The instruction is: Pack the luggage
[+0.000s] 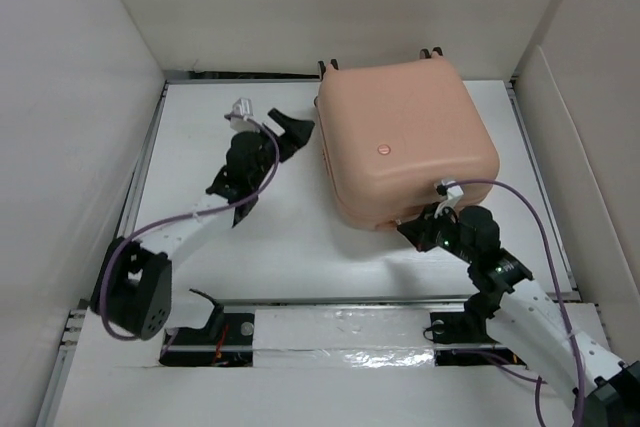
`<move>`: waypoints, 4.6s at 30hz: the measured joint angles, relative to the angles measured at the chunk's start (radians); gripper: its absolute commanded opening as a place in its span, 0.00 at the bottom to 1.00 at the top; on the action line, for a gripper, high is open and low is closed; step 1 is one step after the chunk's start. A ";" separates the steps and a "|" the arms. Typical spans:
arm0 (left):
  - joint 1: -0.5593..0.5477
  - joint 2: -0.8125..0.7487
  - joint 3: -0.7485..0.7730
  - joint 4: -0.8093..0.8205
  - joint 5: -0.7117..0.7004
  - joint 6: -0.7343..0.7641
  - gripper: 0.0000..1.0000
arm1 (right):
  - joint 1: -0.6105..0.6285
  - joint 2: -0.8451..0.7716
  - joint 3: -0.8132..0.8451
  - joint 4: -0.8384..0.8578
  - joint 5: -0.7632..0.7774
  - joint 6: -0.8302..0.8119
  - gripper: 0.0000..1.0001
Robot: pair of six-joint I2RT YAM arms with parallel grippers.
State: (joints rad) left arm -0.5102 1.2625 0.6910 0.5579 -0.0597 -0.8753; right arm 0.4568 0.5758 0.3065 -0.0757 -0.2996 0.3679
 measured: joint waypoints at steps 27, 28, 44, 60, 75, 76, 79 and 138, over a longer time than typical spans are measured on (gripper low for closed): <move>0.163 1.127 1.485 -0.523 0.357 0.094 0.89 | 0.134 -0.077 0.014 -0.126 0.077 0.024 0.00; 0.159 1.137 1.490 -0.505 0.359 0.077 0.87 | 0.134 -0.077 0.014 -0.126 0.077 0.024 0.00; 0.166 1.266 1.595 -0.322 0.393 -0.131 0.60 | 0.134 -0.072 0.017 -0.126 0.067 0.024 0.00; 0.191 1.086 1.189 -0.024 0.341 -0.198 0.00 | 0.145 -0.072 0.021 -0.149 0.067 0.025 0.00; 0.475 0.382 0.016 0.527 0.158 -0.280 0.00 | 0.038 0.354 0.270 -0.197 0.038 -0.084 0.00; 0.489 0.347 -0.018 0.522 0.146 -0.278 0.00 | 0.021 0.384 0.290 -0.196 0.034 -0.089 0.00; 0.528 0.279 -0.047 0.458 0.146 -0.270 0.00 | 0.007 0.391 0.287 -0.129 0.059 -0.091 0.00; 0.489 0.279 0.058 0.251 0.163 -0.189 0.88 | 0.057 0.074 0.017 0.135 0.058 0.080 0.22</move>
State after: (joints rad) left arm -0.0212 1.5414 0.7486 0.8089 0.1028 -1.0641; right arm 0.5140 0.6498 0.3237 0.0597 -0.2413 0.4477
